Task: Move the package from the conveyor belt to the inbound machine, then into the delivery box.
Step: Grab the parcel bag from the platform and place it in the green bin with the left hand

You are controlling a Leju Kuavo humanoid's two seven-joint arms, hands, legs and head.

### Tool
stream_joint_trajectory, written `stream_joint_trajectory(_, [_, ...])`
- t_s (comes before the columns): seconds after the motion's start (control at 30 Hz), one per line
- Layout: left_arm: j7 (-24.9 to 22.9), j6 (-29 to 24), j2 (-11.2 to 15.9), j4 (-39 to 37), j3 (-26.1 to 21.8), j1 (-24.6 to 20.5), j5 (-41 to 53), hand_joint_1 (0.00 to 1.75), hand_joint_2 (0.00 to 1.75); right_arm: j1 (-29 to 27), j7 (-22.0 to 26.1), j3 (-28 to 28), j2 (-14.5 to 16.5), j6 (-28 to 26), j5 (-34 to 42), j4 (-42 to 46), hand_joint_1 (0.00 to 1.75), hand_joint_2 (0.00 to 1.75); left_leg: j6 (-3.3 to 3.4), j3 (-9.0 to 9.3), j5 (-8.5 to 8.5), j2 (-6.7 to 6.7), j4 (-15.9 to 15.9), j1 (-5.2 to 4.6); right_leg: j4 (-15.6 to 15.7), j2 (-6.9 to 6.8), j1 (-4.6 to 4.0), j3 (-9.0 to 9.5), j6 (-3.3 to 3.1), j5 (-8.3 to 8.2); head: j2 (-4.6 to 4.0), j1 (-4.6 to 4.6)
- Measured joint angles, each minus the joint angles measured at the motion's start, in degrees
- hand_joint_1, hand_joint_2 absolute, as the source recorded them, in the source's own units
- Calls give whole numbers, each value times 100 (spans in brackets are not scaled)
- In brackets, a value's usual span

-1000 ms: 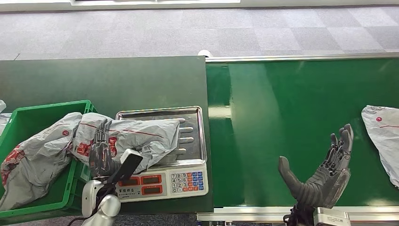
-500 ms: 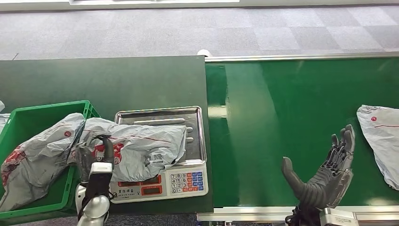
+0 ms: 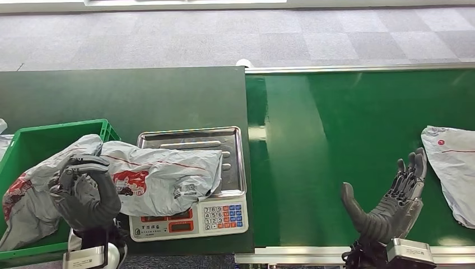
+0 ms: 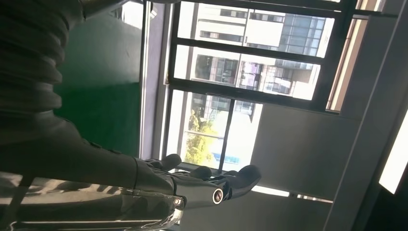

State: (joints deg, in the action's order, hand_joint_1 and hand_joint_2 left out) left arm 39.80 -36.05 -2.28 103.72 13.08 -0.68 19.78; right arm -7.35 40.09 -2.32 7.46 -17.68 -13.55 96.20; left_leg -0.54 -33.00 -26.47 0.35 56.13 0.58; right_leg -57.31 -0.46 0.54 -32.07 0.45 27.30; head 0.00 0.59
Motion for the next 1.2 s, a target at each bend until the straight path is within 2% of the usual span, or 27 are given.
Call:
stream_joint_trajectory(0.23, [0,-188,108,272,155,15,-46,175,175,11,0,18,11,25,0,-34,0,175,0,-1,0,0,0,0,0,0,0,0,0,0,0,0])
stream_joint_trajectory(0.27, [0,-241,127,343,173,28,-74,168,175,13,0,22,16,32,0,-39,0,175,0,-1,0,-1,0,0,0,0,0,1,0,0,0,-1])
stream_joint_trajectory(0.37, [0,-282,158,607,191,89,-126,39,175,29,0,39,42,37,-1,-57,0,175,0,-1,0,-1,0,0,0,0,0,0,0,0,0,-1])
stream_joint_trajectory(0.4, [-1,-250,163,661,192,106,-126,2,175,33,0,48,52,33,-2,-61,0,175,0,0,0,0,0,0,0,0,0,-1,0,0,0,-1])
stream_joint_trajectory(0.47, [-35,-11,172,620,182,116,-36,0,175,28,0,73,69,25,-10,-64,0,175,0,0,0,0,0,0,0,-1,1,-3,0,1,0,0])
stream_joint_trajectory(0.53, [-274,473,145,389,115,87,330,0,175,1,0,113,88,22,-28,-57,0,175,0,1,0,0,0,0,1,-2,1,-4,0,1,0,1])
stream_joint_trajectory(0.6, [-861,942,48,9,-33,-10,1078,0,175,-41,0,151,108,32,-54,-36,0,175,0,2,0,1,0,-1,1,-1,1,-2,-1,0,0,-1])
stream_joint_trajectory(0.67, [-1564,1175,-94,-470,-264,-159,1952,0,175,-82,0,181,133,65,-86,-9,0,175,0,3,0,7,0,-1,1,5,2,0,-4,-5,0,-1])
stream_joint_trajectory(0.73, [-2068,1217,-221,-911,-514,-297,2612,0,175,-113,0,213,159,109,-120,9,0,175,0,5,0,14,1,-1,1,11,1,-1,-7,-8,0,0])
stream_joint_trajectory(0.8, [-2352,1207,-315,-1250,-724,-402,3033,0,175,-130,0,247,182,143,-146,19,0,175,0,6,0,12,1,-1,1,12,1,-2,-7,-8,0,1])
stream_joint_trajectory(0.97, [-2525,1187,-456,-1762,-1021,-545,3303,0,175,-136,0,284,215,161,-162,23,0,175,0,4,0,12,1,0,0,12,1,-5,-8,-7,0,0])
stream_joint_trajectory(1.2, [-2534,1173,-542,-2042,-1161,-615,3309,0,175,-137,0,319,236,164,-164,23,0,175,0,2,-1,11,1,-1,0,12,1,-6,-8,-6,0,-1])
